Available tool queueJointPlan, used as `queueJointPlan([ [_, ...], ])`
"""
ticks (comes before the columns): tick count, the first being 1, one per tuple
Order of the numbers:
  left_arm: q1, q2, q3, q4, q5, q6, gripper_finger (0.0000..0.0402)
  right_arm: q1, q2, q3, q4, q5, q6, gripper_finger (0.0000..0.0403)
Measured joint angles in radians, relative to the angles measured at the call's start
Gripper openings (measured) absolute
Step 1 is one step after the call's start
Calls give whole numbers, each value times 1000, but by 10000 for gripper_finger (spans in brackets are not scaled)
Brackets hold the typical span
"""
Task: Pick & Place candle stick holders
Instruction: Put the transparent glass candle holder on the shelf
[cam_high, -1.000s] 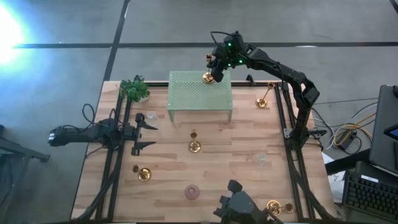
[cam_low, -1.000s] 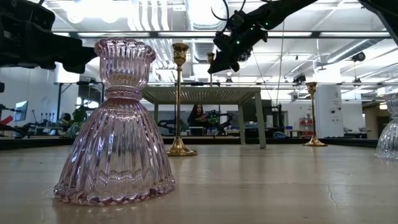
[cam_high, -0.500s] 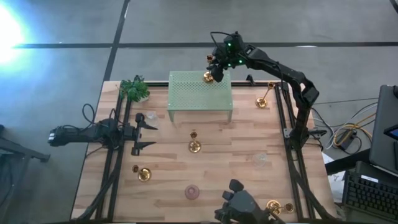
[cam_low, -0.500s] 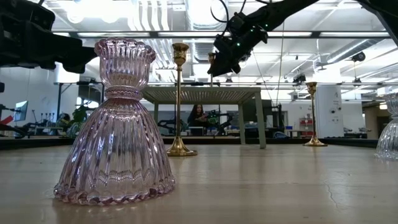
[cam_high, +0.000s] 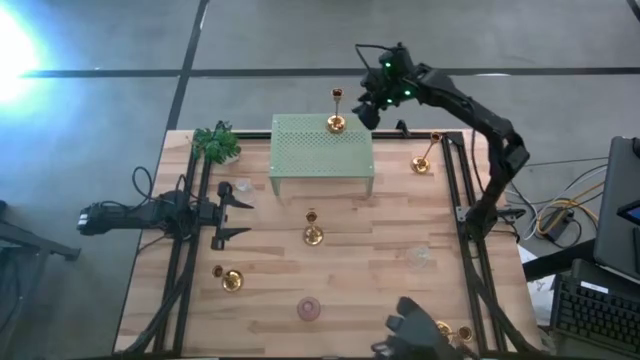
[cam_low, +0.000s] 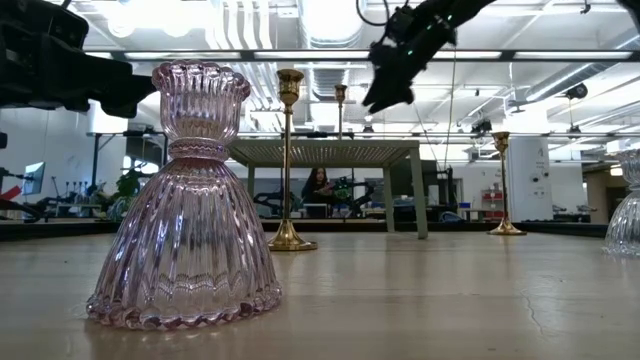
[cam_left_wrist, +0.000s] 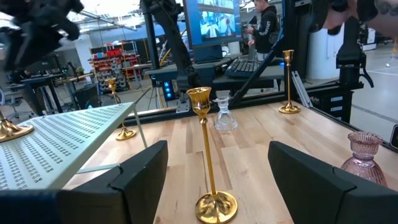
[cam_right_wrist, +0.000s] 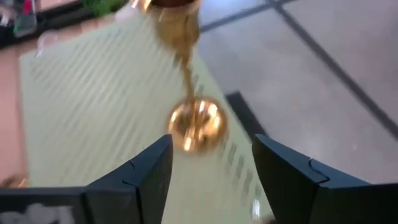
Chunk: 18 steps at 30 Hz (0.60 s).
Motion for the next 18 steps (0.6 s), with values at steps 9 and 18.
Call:
queueJointPlan([
  [9, 0, 0, 0, 0, 0, 0, 282, 33, -191, -38, -369, -1, -42, 175],
  [18, 0, 0, 0, 0, 0, 0, 282, 165, -521, -293, -334, -3, 74, 127],
])
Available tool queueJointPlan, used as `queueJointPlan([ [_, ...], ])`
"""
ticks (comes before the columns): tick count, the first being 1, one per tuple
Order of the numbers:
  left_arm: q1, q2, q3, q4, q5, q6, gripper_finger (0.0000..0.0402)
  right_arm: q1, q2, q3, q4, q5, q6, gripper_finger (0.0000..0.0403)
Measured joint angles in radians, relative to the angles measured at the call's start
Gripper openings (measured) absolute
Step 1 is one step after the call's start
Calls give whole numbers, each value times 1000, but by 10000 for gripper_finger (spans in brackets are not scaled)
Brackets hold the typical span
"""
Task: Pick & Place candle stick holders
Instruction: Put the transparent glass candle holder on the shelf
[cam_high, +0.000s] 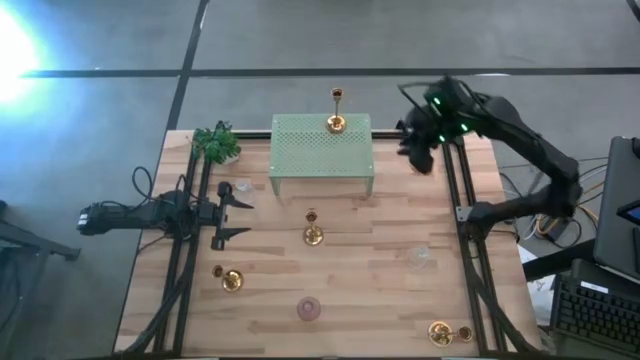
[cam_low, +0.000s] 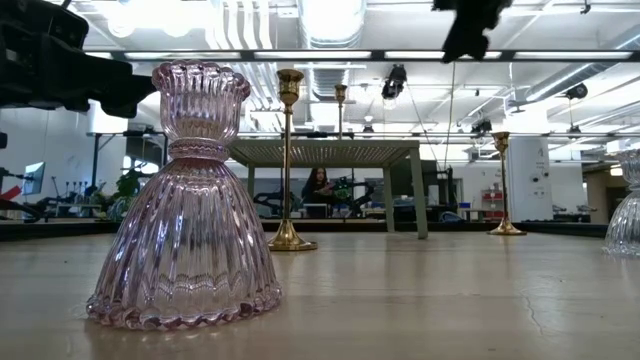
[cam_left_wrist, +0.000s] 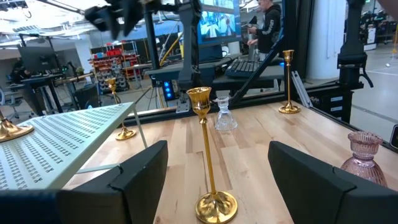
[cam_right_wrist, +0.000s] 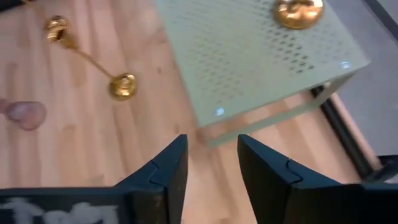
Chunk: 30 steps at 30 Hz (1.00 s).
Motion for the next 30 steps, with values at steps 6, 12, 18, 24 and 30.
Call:
queueJointPlan([
  [6, 0, 0, 0, 0, 0, 0, 282, 128, -219, -247, 209, 0, 169, 104],
  [12, 0, 0, 0, 0, 0, 0, 282, 265, -374, -493, 379, 0, 330, 82],
  [18, 0, 0, 0, 0, 0, 0, 282, 434, -513, -682, 366, 118, 497, 50],
  [24, 0, 0, 0, 0, 0, 0, 282, 615, -650, -783, 328, 303, 647, 12],
  [30, 0, 0, 0, 0, 0, 0, 282, 768, -735, -810, 311, 431, 728, 8],
])
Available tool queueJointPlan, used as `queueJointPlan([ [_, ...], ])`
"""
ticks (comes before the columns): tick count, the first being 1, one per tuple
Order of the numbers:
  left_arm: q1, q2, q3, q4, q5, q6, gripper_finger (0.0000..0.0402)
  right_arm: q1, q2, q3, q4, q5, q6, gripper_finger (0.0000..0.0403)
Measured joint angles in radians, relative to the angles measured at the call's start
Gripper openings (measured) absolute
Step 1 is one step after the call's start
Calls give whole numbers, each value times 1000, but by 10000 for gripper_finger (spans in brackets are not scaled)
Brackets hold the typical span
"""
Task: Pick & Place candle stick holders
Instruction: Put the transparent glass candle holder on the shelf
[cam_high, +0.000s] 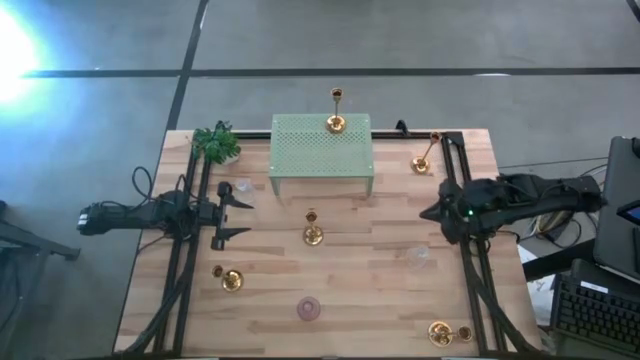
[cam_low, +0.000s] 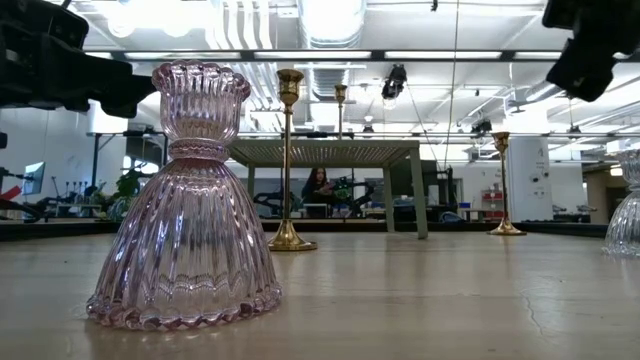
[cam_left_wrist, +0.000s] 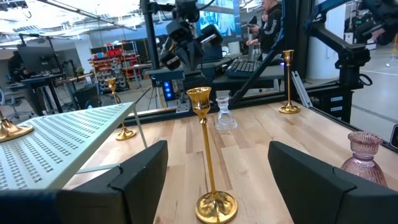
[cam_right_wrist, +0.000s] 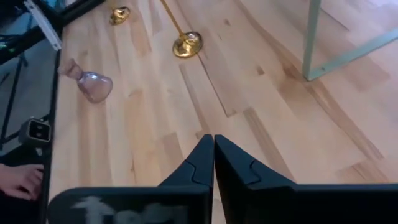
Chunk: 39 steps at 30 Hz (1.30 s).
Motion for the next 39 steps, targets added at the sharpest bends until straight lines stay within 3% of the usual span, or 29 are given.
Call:
queueJointPlan([
  [6, 0, 0, 0, 0, 0, 0, 282, 116, 5, -11, -4, 128, 63, 8],
  [16, 0, 0, 0, 0, 0, 0, 282, 348, 155, -14, -110, 251, 315, 8],
  [30, 0, 0, 0, 0, 0, 0, 282, 714, 354, 76, -222, 261, 828, 8],
  [39, 0, 0, 0, 0, 0, 0, 282, 851, 512, 65, -225, 223, 1127, 8],
])
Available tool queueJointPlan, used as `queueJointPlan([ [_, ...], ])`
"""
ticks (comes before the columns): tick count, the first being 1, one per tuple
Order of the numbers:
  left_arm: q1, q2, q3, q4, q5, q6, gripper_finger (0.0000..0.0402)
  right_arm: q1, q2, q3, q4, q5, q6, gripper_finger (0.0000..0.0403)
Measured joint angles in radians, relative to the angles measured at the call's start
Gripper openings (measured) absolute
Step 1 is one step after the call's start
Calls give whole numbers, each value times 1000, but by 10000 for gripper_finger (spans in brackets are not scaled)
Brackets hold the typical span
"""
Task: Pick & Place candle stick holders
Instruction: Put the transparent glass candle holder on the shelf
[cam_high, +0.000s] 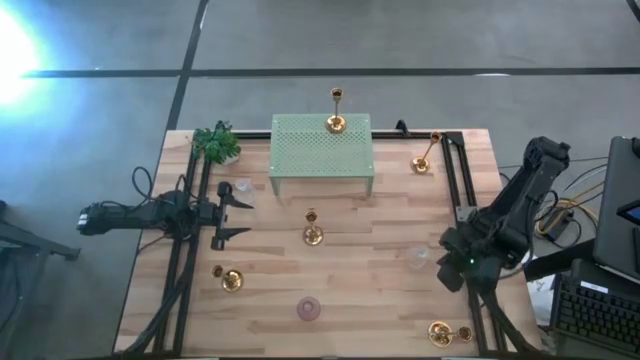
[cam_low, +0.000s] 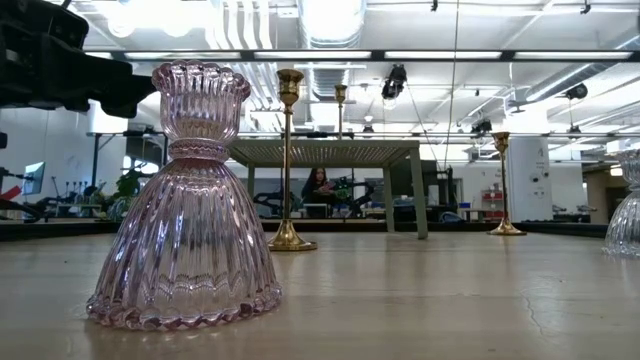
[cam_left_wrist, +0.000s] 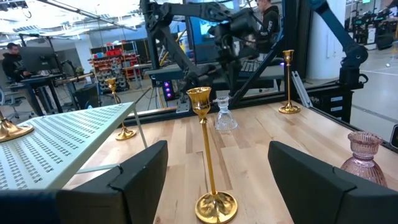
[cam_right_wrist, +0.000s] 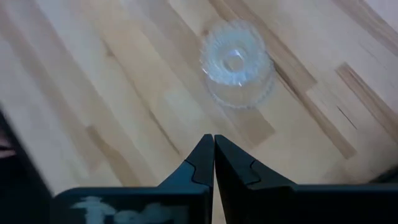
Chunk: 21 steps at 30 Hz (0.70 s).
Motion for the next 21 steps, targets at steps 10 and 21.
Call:
queueJointPlan([
  [10, 0, 0, 0, 0, 0, 0, 282, 13, 214, -3, 12, 0, 51, 22],
  [21, 0, 0, 0, 0, 0, 0, 282, 13, 345, -9, 56, 1, 57, 175],
])
